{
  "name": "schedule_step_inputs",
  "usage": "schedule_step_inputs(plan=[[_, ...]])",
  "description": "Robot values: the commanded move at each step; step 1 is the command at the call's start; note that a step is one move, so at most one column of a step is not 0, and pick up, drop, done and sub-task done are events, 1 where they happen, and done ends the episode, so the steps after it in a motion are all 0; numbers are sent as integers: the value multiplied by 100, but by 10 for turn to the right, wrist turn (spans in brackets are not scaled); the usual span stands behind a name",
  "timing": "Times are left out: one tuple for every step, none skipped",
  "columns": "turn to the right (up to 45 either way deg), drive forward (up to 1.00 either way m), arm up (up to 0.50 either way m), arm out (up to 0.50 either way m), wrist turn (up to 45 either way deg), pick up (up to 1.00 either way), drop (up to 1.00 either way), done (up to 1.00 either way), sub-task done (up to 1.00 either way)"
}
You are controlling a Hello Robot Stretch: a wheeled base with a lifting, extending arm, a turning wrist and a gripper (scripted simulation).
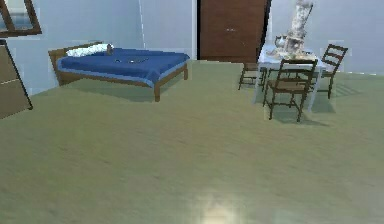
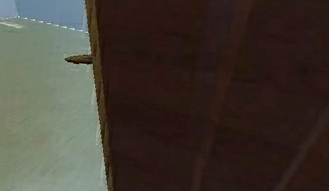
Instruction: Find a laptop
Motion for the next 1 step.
schedule_step_inputs(plan=[[0,30,0,0,0,0,0,0,0]])
